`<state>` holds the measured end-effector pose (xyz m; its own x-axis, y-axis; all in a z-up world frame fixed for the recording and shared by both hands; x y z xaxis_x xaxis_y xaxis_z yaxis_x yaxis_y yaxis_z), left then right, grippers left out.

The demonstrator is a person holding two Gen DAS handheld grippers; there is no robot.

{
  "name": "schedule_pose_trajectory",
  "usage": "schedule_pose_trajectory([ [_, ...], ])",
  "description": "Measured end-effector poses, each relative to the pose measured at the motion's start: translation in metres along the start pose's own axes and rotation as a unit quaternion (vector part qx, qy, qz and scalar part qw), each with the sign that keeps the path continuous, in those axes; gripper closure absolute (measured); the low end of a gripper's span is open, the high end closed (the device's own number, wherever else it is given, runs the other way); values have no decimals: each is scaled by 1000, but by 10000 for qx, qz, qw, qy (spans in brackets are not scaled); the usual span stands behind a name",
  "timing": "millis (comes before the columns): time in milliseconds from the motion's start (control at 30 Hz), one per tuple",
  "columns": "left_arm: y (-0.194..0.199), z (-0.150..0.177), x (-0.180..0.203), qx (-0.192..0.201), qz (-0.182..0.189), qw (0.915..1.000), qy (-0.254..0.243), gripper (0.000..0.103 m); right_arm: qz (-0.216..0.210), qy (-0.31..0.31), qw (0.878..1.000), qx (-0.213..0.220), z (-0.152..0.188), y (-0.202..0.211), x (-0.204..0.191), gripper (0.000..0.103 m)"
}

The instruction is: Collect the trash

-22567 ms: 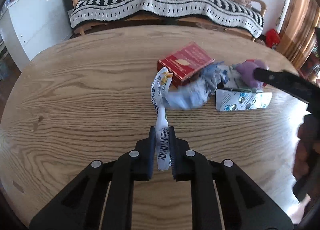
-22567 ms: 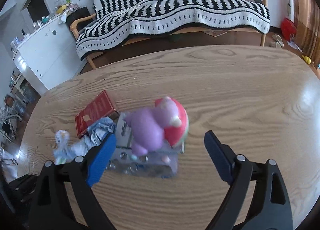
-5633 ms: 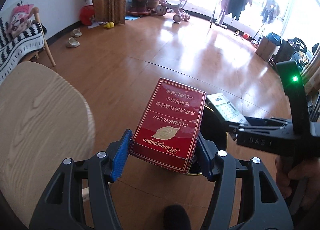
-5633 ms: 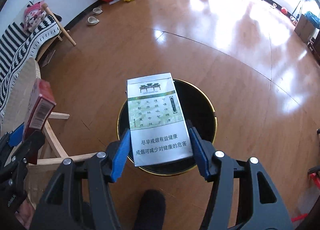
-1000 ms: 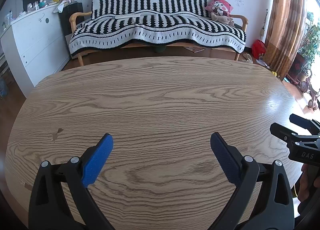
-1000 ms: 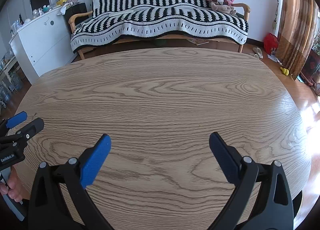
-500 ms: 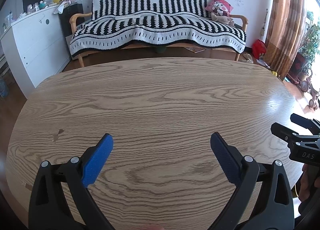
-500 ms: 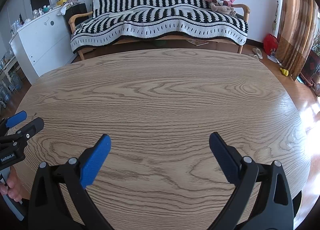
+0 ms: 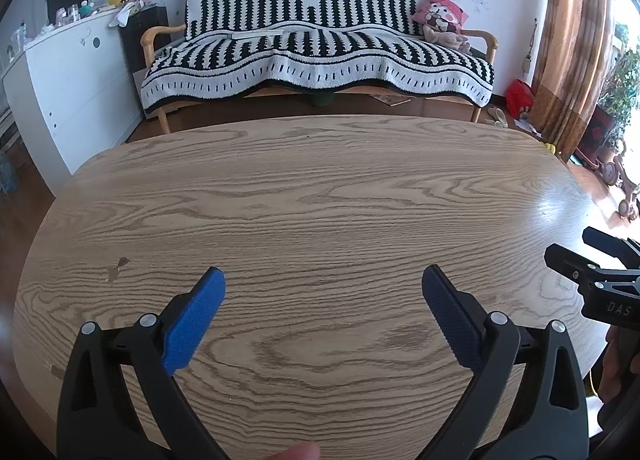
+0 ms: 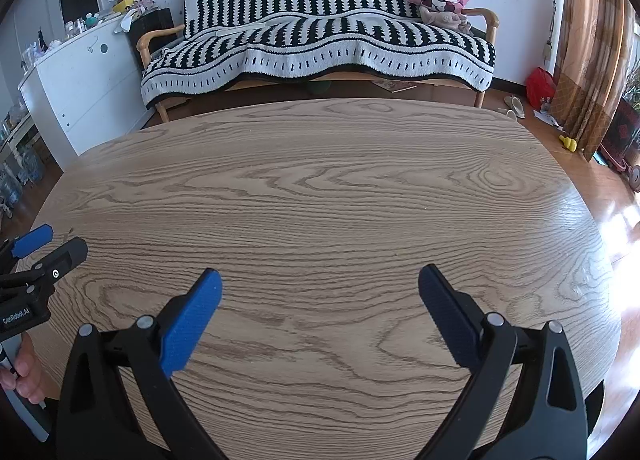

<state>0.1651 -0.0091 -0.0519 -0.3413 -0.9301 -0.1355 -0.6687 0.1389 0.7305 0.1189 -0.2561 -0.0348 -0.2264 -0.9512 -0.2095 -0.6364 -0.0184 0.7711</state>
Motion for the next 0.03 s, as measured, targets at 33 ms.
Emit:
schedule_pose_trajectory([
  [33, 0, 0, -1, 1, -8, 10000, 2, 7, 1, 1, 10000, 0, 0, 0, -1, 8],
])
Point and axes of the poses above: each gripper's, at about its wrist camera, not at the fingertips, and y roughly against the way its jaws point, x to its right, z to its underside, the point moved 10 cm from there along -y, roughly the way its jaws point, and after that the axes turned 12 degrees about -y, right-handed, at the moved point
